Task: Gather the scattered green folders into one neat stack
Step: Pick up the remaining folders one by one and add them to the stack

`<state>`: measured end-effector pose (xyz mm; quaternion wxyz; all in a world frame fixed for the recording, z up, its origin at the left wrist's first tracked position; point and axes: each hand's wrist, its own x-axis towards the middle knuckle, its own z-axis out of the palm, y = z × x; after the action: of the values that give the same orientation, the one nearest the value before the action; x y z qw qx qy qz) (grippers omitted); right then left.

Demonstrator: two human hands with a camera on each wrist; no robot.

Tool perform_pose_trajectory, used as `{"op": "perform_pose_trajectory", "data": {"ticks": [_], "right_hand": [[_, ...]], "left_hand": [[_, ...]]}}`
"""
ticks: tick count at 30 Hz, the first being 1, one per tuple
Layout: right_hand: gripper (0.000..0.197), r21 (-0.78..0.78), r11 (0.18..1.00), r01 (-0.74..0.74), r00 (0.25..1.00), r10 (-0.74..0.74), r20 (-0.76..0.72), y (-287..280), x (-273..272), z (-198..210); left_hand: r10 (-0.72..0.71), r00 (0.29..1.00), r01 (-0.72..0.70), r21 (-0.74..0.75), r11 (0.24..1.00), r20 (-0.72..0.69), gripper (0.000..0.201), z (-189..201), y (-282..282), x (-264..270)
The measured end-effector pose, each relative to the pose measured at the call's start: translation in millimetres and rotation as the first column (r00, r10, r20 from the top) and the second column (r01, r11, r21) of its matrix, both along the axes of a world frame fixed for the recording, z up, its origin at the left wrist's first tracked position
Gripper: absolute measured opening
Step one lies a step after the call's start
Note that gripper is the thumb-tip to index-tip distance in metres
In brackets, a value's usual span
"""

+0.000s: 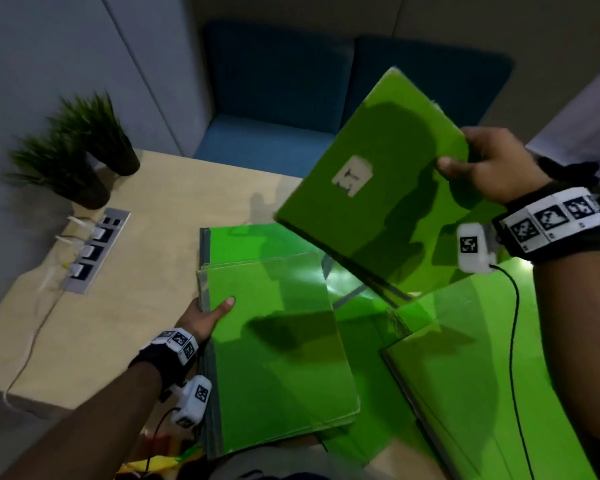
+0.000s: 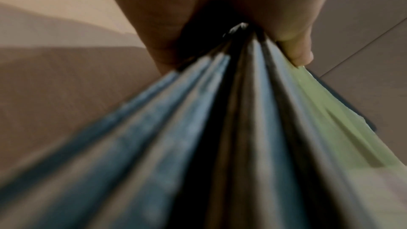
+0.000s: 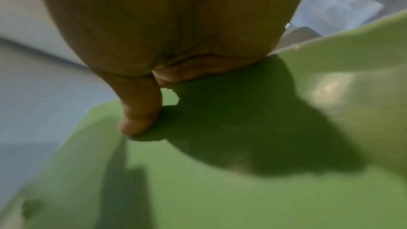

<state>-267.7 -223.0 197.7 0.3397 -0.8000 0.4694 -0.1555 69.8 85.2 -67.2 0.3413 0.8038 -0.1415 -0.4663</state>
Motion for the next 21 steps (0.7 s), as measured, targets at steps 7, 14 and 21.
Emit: {"op": "perform_pose_trajectory", "data": {"ticks": [7,14,21], "right_hand": [[0.008,0.293,0.932,0.214,0.932,-0.284,0.226,38.8,38.6,-111.6],[0.041,0.417,0.869,0.268,0.955,-0.295,0.002,118.6,48.4,-228.9],[0.049,0.455,0.863,0.219,0.976,-0.185,-0.117,157.2,88.6,-247.1]], "left_hand": [[0.001,1.0,-0.001,0.014,1.0,0.018,0.103,-7.5,2.0,4.0],[-0.108,0.991,0.105,0.048,0.993,0.081,0.107,13.1,4.6,2.2],[-0.138,0.99,0.138,-0.005,0.99,-0.004,0.116,5.2,4.8,10.2]]}}
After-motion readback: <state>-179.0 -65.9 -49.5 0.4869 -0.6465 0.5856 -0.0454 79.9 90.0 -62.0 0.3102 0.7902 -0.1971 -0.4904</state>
